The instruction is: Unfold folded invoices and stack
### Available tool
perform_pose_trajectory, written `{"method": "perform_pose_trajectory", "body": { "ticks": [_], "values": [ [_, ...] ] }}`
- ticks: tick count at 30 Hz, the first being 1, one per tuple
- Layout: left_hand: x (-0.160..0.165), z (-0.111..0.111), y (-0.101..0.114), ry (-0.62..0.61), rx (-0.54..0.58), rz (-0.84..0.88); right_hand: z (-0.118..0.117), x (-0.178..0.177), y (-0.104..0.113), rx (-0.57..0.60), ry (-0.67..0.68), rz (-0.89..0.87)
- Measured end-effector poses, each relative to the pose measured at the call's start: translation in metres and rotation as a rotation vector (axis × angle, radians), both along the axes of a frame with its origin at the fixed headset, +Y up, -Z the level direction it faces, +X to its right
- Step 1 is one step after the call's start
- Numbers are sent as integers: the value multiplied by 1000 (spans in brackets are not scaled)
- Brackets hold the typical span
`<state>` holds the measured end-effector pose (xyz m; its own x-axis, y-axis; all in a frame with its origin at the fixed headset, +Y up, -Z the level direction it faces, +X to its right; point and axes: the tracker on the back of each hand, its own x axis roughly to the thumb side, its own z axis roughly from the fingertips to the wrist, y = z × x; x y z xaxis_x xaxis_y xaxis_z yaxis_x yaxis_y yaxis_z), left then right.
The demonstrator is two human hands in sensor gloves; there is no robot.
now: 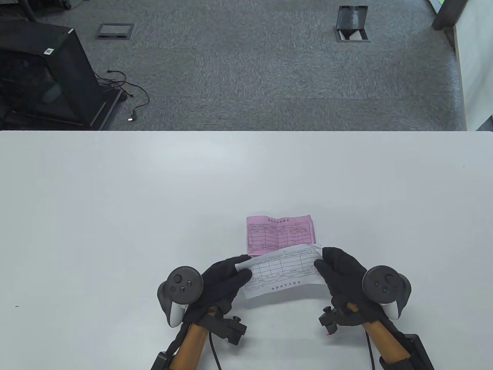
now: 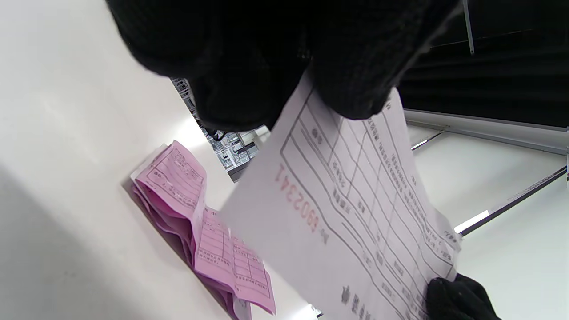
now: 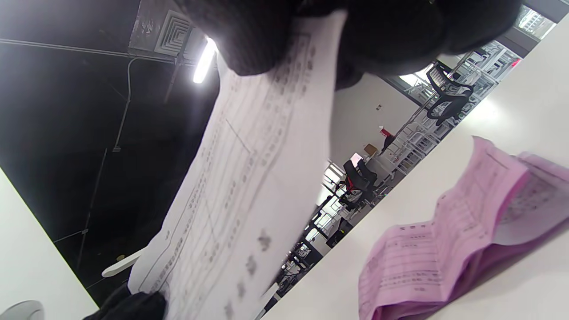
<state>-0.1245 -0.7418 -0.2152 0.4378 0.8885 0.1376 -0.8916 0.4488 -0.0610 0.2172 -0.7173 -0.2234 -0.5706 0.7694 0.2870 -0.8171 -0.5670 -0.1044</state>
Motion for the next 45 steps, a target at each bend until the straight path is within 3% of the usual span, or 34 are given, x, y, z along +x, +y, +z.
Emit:
{"method": "perform_pose_trajectory", "body": {
  "ticks": [6,17,23,30,36,45],
  "values": [
    [2,-1,-3,16,13,-31,-3,1,-8,-40,-13,1],
    [7,-8,-15,174,-12,-127,-9,-6,-23,-132,-39,119],
    [15,-35,-3,201,-22,-238,-32,-10,-5,-192,-77,192],
    [29,-80,20,268,-88,-433,-72,-26,16,-202,-137,428],
    [46,-108,12,264,-148,-616,-102,-32,-9,-331,-219,550],
    [60,-128,-15,262,-232,-756,-118,-36,-45,-442,-267,675]
  ]
}}
